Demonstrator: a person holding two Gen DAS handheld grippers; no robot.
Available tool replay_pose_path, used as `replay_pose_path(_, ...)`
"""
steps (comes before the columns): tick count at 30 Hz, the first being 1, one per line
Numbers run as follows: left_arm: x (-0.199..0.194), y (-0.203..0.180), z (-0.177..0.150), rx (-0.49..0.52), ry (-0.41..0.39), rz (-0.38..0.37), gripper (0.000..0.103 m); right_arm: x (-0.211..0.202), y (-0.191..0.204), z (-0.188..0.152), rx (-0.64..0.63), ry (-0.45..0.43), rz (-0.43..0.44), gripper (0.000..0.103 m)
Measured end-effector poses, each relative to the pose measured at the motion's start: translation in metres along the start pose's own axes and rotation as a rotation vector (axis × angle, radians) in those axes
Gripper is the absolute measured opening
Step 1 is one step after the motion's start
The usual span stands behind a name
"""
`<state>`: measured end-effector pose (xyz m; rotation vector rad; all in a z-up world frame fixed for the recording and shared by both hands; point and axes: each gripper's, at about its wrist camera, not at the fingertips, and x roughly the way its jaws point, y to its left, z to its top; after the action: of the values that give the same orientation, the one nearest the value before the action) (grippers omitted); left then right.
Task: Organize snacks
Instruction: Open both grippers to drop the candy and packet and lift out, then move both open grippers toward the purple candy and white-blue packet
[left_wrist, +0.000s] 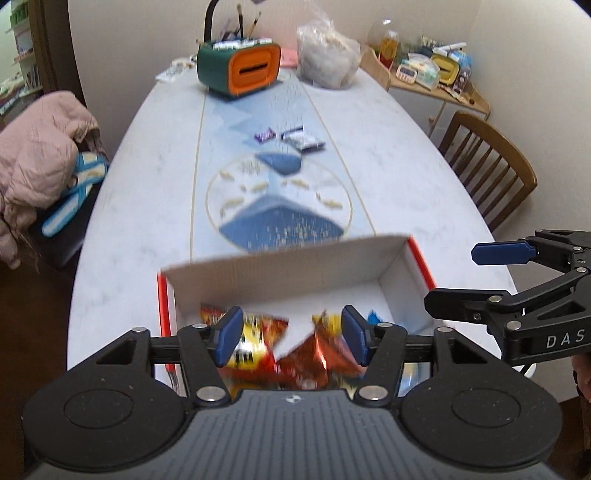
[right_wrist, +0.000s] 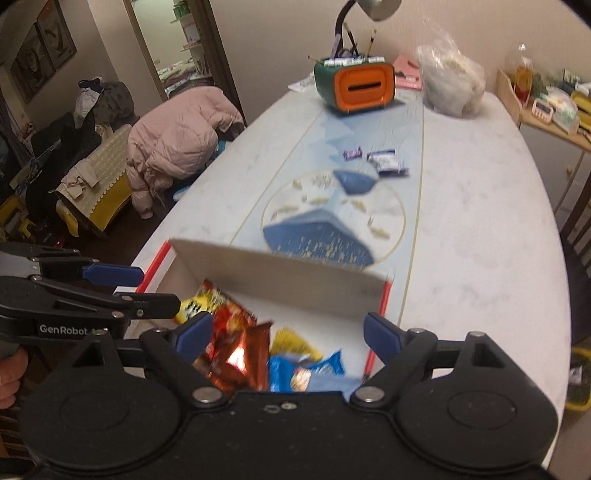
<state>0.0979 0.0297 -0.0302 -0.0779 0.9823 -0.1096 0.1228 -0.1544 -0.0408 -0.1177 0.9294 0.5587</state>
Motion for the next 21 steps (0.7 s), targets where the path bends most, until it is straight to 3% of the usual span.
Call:
replay_pose_path(3, -0.002, -0.001, 0.019, 0.002, -0.036, 0.011, 0.069, -0.002, -0.007, 0.017, -0.015, -0.021, 0.005, 0.090)
replay_pose_path(9, 0.006, -0.006, 0.062, 0.021, -0.075, 0.037, 0.069, -0.001, -0.025, 0.052, -0.052, -0.060, 0.008, 0.096)
replay_pose_path(21, 0.064, 0.002, 0.173, 0.064, -0.083, 0.121, 0.069, 0.039, -0.083, 0.142, -0.104, -0.064, -0.026, 0.100)
